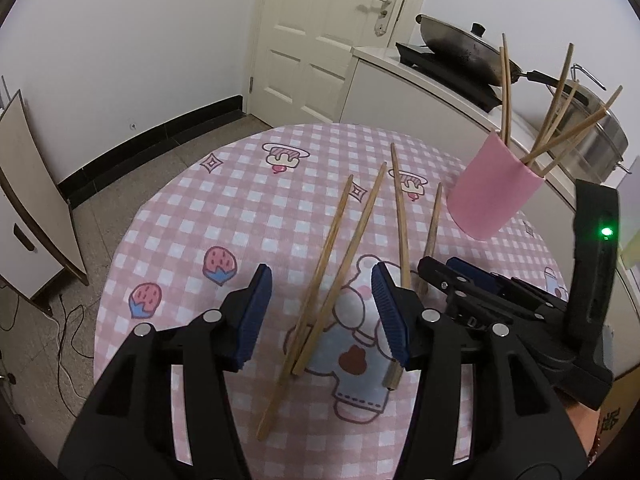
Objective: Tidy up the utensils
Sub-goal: 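Move both tools down to the table and grasp another chopstick each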
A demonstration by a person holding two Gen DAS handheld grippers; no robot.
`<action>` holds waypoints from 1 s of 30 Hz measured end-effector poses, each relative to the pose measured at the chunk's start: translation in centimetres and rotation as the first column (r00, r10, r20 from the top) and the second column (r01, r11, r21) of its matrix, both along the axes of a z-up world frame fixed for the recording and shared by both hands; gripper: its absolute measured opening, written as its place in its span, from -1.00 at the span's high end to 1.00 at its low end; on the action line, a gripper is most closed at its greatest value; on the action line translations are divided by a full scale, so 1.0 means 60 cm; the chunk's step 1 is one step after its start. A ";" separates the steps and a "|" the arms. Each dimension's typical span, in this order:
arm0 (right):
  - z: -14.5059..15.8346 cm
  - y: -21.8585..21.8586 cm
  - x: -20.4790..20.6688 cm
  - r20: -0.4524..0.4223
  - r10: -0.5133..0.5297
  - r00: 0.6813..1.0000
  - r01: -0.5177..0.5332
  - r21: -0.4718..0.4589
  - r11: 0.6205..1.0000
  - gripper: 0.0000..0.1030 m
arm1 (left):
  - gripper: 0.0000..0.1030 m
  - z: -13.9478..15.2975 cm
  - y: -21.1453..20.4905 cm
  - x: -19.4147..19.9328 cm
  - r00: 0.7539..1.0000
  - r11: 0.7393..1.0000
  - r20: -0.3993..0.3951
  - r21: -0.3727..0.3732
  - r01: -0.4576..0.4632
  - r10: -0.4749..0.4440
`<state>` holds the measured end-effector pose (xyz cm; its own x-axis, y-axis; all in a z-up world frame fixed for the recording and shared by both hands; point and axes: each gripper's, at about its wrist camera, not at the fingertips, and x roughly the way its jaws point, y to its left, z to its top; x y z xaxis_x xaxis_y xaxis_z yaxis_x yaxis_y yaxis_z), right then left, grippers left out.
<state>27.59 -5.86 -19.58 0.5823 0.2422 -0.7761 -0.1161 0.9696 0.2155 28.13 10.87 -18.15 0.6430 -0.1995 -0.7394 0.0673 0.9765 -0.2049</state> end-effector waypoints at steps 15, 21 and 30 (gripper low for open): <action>-0.001 -0.017 0.000 -0.038 0.083 0.996 -0.087 -0.108 0.990 0.45 | 0.00 -0.022 -0.068 0.032 0.994 0.994 -0.047 0.039 0.098 -0.096; -0.007 -0.054 -0.007 -0.069 0.094 0.993 -0.099 -0.066 0.993 0.50 | 0.00 -0.043 -0.110 0.050 0.986 0.988 -0.090 0.060 0.143 -0.137; -0.003 -0.086 -0.019 -0.050 0.089 0.995 -0.089 0.013 0.996 0.48 | 0.29 -0.074 -0.152 0.077 0.978 0.973 -0.128 0.140 0.184 -0.166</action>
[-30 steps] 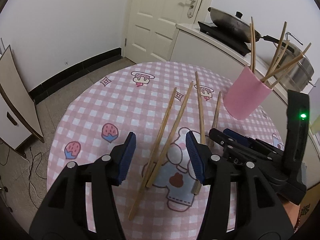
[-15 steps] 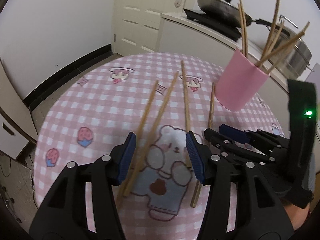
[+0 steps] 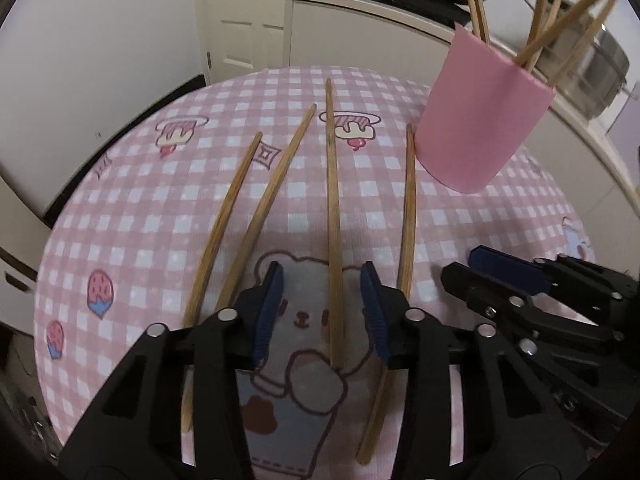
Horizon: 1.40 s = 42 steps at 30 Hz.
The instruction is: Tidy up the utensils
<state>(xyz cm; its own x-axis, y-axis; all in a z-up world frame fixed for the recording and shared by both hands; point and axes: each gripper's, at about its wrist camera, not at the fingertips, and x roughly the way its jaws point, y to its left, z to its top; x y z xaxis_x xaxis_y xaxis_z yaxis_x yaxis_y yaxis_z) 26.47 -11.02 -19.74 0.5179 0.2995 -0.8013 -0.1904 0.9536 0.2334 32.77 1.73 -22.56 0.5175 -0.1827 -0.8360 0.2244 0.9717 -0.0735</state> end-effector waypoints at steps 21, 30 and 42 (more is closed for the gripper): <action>-0.009 0.096 0.050 0.018 -0.052 0.998 0.054 -0.144 0.988 0.66 | 0.88 0.005 0.063 -0.071 1.000 0.999 -0.006 -0.043 -0.007 0.007; -0.007 0.080 -0.001 -0.014 0.039 0.999 -0.040 -0.116 0.992 0.82 | 0.88 0.008 0.066 -0.119 0.999 0.997 -0.030 -0.073 0.023 -0.025; 0.002 0.014 -0.144 -0.070 0.136 0.988 -0.141 -0.072 0.987 0.86 | 0.88 0.006 0.046 -0.239 0.996 0.996 -0.069 -0.068 0.057 -0.062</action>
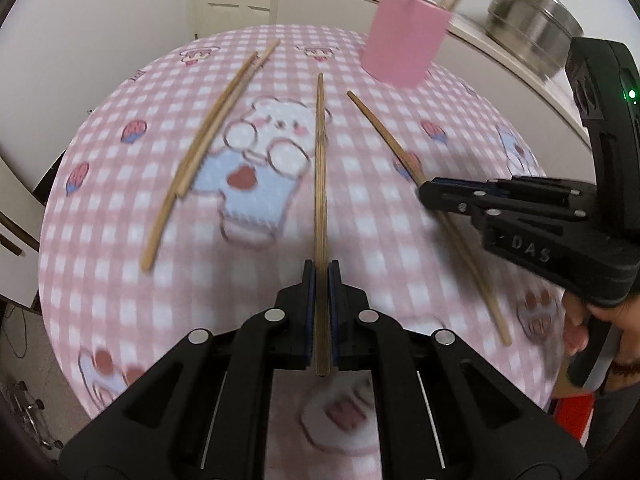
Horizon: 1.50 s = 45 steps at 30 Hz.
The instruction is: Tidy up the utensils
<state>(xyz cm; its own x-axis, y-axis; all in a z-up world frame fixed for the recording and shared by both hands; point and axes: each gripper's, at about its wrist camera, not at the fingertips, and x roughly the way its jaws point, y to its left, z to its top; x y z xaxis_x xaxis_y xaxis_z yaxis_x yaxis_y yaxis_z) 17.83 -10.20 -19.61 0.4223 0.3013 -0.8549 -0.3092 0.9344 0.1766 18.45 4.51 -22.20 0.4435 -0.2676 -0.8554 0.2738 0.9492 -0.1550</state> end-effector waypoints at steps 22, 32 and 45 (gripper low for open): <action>0.013 -0.039 0.050 0.026 -0.046 0.999 0.045 0.045 0.998 0.51 | 0.77 0.020 -0.070 0.074 0.999 1.000 -0.038 0.022 -0.017 0.018; 0.005 -0.051 0.090 0.011 -0.044 0.999 0.043 0.059 0.997 0.51 | -0.21 0.014 -0.096 0.155 0.999 0.997 0.026 0.076 -0.027 0.025; -0.002 -0.027 0.115 -0.001 -0.008 1.000 0.008 0.012 1.000 0.51 | 0.88 0.003 -0.129 0.200 0.998 0.990 0.050 0.139 0.021 -0.028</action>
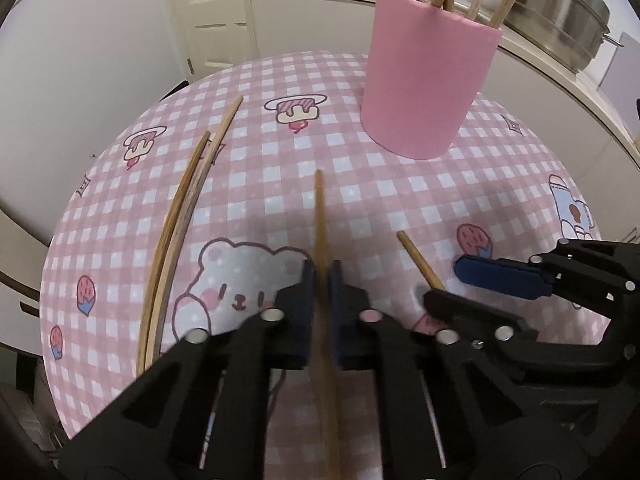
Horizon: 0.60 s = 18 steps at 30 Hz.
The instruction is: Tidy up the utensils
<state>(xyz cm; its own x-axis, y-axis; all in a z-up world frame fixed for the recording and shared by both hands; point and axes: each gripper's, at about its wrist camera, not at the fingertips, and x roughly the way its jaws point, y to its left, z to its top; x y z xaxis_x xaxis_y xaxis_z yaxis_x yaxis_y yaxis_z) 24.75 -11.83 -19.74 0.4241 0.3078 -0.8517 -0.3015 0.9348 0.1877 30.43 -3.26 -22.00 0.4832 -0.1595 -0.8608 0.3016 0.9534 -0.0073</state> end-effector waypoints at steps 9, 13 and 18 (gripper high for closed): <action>-0.006 0.022 0.001 0.041 0.033 0.999 -0.028 -0.123 0.992 0.88 | 0.88 0.019 0.035 -0.021 0.999 0.997 0.013 -0.065 -0.044 0.045; 0.001 0.019 -0.005 0.049 0.036 0.998 -0.031 -0.109 0.994 0.92 | 0.88 0.050 0.046 -0.040 0.998 0.994 0.043 -0.096 -0.050 0.054; 0.057 0.003 -0.032 0.115 0.021 0.993 -0.016 -0.044 0.999 0.92 | 0.88 0.100 0.054 -0.066 0.993 0.989 0.097 -0.140 -0.046 0.060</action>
<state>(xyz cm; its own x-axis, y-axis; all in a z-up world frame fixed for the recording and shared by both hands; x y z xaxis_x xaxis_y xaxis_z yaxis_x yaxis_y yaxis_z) 22.82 -11.66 -16.32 0.5152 0.2807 -0.8098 -0.3358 0.9354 0.1106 26.45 0.00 -15.98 0.5777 -0.2447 -0.7787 0.2563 0.9601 -0.1115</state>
